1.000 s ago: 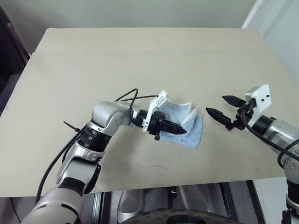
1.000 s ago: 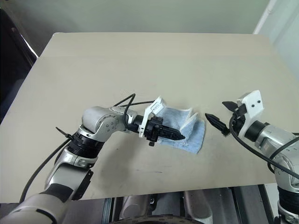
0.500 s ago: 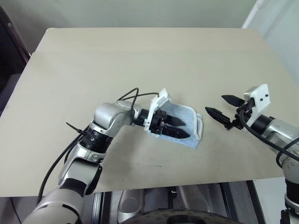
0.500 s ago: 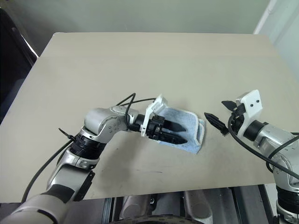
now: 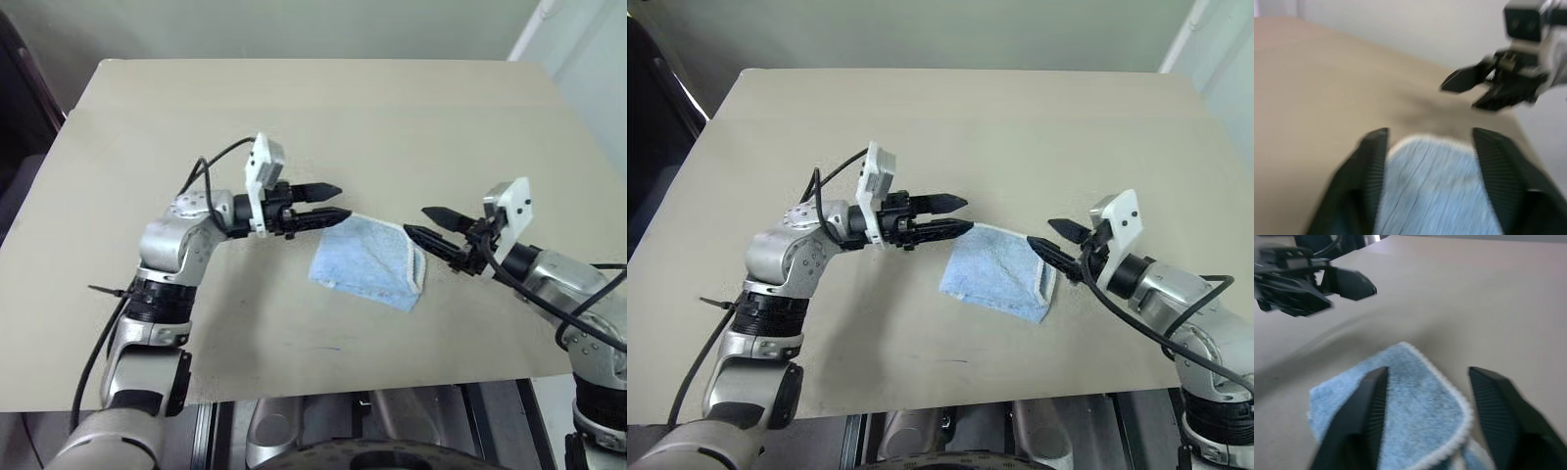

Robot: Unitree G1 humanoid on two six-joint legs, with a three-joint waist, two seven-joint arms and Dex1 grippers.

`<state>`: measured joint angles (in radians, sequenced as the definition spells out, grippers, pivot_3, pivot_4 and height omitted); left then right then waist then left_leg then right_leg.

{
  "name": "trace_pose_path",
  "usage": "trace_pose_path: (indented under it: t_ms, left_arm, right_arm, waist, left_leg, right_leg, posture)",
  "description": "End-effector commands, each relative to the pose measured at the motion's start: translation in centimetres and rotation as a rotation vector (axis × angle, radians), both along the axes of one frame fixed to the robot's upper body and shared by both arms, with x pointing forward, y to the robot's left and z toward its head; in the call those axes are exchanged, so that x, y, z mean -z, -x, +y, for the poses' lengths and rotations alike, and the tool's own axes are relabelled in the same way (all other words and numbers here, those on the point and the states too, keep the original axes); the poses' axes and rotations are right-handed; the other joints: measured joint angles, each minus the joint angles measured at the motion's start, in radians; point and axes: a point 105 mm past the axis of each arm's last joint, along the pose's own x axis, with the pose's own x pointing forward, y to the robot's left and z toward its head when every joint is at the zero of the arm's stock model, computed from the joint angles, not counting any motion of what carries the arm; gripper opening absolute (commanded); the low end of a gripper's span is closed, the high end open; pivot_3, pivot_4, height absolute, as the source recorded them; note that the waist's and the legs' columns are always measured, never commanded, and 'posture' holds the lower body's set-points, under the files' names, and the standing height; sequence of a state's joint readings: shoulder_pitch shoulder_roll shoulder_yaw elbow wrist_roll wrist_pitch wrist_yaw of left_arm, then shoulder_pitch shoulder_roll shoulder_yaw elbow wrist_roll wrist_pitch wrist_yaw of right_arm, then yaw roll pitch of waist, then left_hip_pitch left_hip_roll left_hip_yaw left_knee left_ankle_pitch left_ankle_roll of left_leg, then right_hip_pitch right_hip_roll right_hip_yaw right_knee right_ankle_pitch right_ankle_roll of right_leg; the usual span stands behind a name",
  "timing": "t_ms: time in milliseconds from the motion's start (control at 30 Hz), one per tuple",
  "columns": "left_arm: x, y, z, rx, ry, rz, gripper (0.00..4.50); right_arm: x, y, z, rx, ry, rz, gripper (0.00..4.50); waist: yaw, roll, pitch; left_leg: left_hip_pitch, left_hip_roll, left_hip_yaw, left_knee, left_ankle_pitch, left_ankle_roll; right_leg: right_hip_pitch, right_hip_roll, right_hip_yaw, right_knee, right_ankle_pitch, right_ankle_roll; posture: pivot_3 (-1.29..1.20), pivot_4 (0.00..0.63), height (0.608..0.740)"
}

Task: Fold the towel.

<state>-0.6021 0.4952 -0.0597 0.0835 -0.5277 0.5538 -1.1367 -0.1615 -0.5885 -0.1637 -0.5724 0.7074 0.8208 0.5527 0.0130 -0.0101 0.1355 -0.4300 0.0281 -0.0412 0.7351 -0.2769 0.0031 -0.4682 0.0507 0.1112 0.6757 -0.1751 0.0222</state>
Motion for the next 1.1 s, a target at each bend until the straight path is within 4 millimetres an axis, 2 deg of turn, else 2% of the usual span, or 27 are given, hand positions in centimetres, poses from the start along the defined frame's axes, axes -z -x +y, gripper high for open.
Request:
trace_pose_path:
  t_ms: [33,133,200,333,467,600,800,900,1100]
  left_arm:
    - [1.0,0.6,-0.1,0.041,-0.033,-0.073,1.81]
    - [1.7,0.9,-0.7,0.056,-0.027,-0.073,0.73]
    - [2.1,0.6,-1.4,0.048,-0.021,-0.098,0.03]
    - [3.5,-0.7,-2.7,-0.009,-0.039,-0.151,0.03]
    - [5.2,-0.5,-3.8,0.022,-0.068,-0.17,0.03]
    - [6.7,0.1,-4.3,0.056,-0.102,-0.161,0.03]
    - [8.3,0.7,-4.0,0.084,-0.154,-0.164,0.03]
    - [8.5,0.8,-4.2,0.096,-0.15,-0.153,0.03]
    - [6.9,0.7,-4.3,0.098,-0.066,-0.174,0.03]
  right_arm:
    - [-0.8,0.0,1.4,-0.04,-0.02,-0.033,1.6]
    - [-0.7,-0.1,2.0,-0.056,-0.028,-0.026,0.47]
    - [-0.5,-0.3,2.6,-0.065,-0.039,-0.018,0.0]
    - [0.5,-0.7,3.5,-0.055,-0.072,0.023,0.0]
    - [2.0,-0.7,4.1,-0.036,-0.08,0.071,0.0]
    - [4.5,-1.0,3.4,0.04,-0.063,0.14,0.0]
    - [7.9,0.1,2.5,0.101,-0.007,0.222,0.0]
    - [8.2,-0.1,2.4,0.129,-0.011,0.225,0.0]
    - [6.6,-1.0,1.6,0.142,-0.049,0.185,0.0]
  waist:
    - [0.0,0.0,0.0]
    - [0.001,0.0,0.0]
    - [0.001,0.0,0.0]
    - [0.0,0.0,0.0]
    - [-0.001,0.0,0.0]
    - [0.0,0.0,0.0]
    - [-0.001,0.0,0.0]
    - [-0.004,0.0,0.0]
    - [-0.004,0.0,0.0]
  left_leg:
    - [0.0,0.0,0.0,0.0,0.0,0.0]
    - [-0.001,0.0,-0.001,0.0,0.0,0.001]
    - [-0.002,0.0,-0.001,0.0,0.0,0.001]
    - [-0.002,0.0,-0.001,0.0,0.0,0.001]
    - [-0.003,0.0,-0.001,0.0,-0.001,0.001]
    - [-0.005,0.0,-0.001,0.0,-0.001,0.001]
    - [-0.005,0.0,-0.001,0.001,-0.001,0.002]
    - [-0.005,0.0,-0.001,0.001,-0.001,0.002]
    - [-0.005,0.0,-0.001,0.001,-0.001,0.002]
  right_leg:
    - [0.0,0.0,0.0,0.0,0.0,0.0]
    - [0.0,0.0,0.0,0.0,0.0,0.0]
    - [-0.001,0.0,0.0,-0.001,0.0,0.0]
    - [-0.001,0.0,0.0,-0.001,0.001,-0.001]
    - [-0.002,0.0,0.0,-0.001,0.001,0.0]
    - [-0.003,0.0,0.0,-0.001,0.002,0.002]
    - [-0.003,-0.001,0.0,-0.002,0.002,0.001]
    - [-0.003,-0.001,0.0,-0.002,0.002,0.001]
    - [-0.002,-0.001,0.0,-0.003,0.002,0.001]
  posture:
    - [0.0,0.15,0.703]
    - [0.0,0.15,0.703]
    - [0.0,0.15,0.703]
    - [0.0,0.15,0.703]
    - [0.0,0.15,0.703]
    - [0.0,0.15,0.703]
    - [0.0,0.15,0.703]
    - [0.0,0.15,0.703]
    - [0.0,0.15,0.703]
